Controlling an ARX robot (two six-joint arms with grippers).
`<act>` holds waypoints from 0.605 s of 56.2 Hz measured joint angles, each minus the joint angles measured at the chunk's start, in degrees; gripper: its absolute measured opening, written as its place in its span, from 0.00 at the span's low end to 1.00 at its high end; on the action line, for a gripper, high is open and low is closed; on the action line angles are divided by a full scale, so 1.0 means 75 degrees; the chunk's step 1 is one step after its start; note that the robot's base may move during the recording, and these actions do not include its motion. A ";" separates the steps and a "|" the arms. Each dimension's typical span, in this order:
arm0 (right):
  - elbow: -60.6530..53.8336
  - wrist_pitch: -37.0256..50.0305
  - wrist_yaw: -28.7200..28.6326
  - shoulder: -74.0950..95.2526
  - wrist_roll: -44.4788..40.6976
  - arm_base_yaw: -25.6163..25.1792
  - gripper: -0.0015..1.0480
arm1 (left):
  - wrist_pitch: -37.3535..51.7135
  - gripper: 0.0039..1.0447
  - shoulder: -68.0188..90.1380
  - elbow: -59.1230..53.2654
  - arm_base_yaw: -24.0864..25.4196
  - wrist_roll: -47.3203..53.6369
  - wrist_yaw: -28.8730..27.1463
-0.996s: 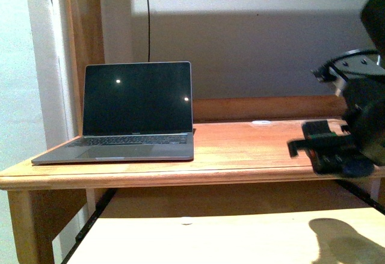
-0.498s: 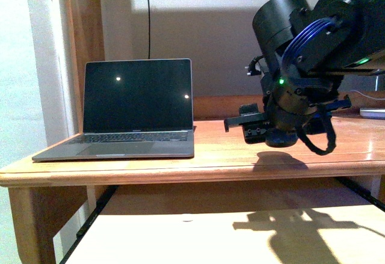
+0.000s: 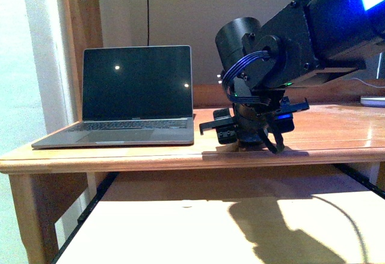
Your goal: Place mouse
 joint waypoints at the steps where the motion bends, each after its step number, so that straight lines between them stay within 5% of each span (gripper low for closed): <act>1: 0.0017 0.0003 0.0017 0.0015 -0.0006 0.0000 0.53 | 0.0000 0.93 0.0000 0.0000 0.0000 0.0000 -0.0003; 15: 0.0055 0.0548 -0.0300 0.0055 0.0119 -0.0079 0.94 | 0.0000 0.93 0.0000 0.0000 0.0000 0.0000 -0.0003; 34: -0.2771 0.2530 -0.2422 -0.2384 0.0286 -0.0781 0.93 | 0.0000 0.93 0.0000 0.0000 0.0000 0.0000 -0.0003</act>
